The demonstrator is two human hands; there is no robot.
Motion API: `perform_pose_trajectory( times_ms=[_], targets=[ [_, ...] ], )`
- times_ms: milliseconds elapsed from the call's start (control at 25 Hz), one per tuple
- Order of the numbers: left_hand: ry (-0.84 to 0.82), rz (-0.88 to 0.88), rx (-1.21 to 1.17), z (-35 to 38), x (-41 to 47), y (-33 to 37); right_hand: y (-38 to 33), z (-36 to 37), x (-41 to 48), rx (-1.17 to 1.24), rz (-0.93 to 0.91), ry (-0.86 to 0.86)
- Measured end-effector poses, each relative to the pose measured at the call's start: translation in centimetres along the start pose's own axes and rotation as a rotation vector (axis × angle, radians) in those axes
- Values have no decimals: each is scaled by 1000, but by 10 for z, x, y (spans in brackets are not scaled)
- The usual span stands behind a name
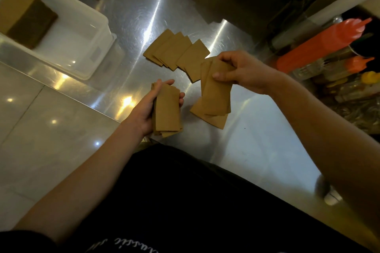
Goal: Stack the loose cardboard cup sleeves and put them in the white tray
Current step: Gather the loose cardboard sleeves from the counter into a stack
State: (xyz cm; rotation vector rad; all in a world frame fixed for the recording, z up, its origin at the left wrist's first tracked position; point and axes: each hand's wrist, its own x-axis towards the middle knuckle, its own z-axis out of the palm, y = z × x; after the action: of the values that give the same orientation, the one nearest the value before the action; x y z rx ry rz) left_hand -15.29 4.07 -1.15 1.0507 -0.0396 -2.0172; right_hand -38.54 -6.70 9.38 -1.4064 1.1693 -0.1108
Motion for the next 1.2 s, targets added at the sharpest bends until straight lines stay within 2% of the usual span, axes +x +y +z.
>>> perform_pose_trajectory(
  times_ms=[80,160,320,520,680,800,920,1080,1200],
  targets=[
    [-22,2,14,5,4,4,-5,15,-1,133,-10,10],
    [-57,-13,84,8,9,6,-6,32,4,155,-19,38],
    [-107,-68,155,18,10,12,-4,64,16,-103,-62,144],
    [-237,-90,182,19,10,15,-1,85,17,-443,-226,315],
    [-320,-76,146,15,12,17,2,99,17,-435,-214,522],
    [-292,-86,127,12,18,22,3,115,15,-495,-186,677],
    [-241,-85,113,12,19,27,7,130,11,-510,-118,670],
    [-97,-83,207,9,21,33,4,142,3,-429,-1,481],
    [-50,-84,248,7,20,38,-2,143,6,-478,-17,447]
  ],
)
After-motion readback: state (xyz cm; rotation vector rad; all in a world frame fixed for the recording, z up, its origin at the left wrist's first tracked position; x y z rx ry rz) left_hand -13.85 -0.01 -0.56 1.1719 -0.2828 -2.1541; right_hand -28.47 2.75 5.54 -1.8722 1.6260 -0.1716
